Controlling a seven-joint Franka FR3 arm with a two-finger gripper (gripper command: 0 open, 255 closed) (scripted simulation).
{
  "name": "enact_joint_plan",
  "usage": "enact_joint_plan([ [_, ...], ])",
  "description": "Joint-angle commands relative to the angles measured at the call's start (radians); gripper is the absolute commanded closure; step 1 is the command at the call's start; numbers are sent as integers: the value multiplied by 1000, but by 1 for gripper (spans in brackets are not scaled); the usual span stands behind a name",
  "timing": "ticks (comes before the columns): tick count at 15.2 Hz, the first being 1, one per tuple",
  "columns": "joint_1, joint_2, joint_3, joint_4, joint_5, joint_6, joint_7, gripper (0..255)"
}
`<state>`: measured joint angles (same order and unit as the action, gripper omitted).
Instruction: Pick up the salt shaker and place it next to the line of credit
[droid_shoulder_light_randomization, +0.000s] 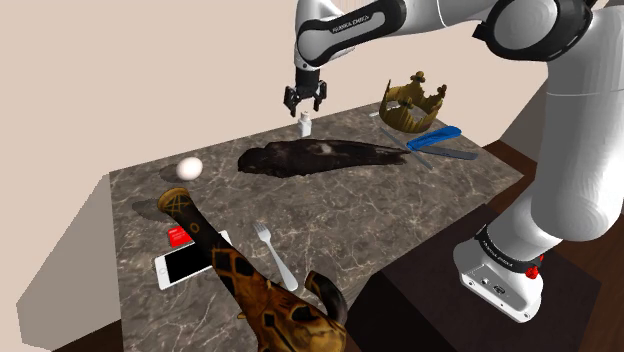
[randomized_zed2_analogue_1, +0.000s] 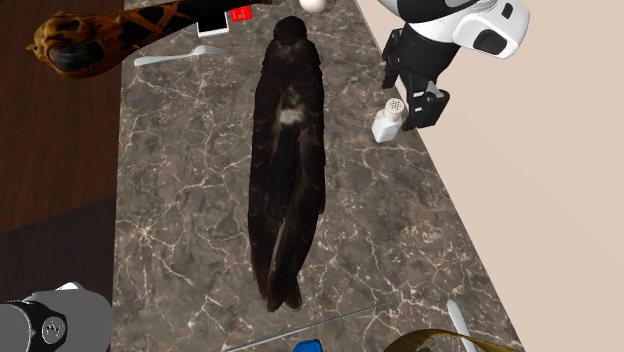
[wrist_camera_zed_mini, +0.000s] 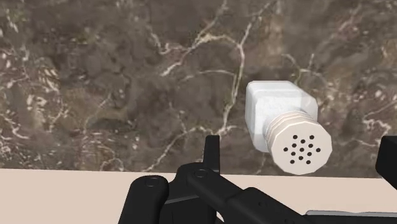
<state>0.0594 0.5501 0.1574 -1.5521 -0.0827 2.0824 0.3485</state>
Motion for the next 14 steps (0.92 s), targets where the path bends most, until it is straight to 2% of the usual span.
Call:
enact_joint_plan([
  [1,0,1,0,-1,0,3,0,0],
  [6,0,1,0,-1,0,3,0,0],
  [7,0,1,0,-1,0,3,0,255],
  [14,0,1,0,-1,0,3,0,255],
])
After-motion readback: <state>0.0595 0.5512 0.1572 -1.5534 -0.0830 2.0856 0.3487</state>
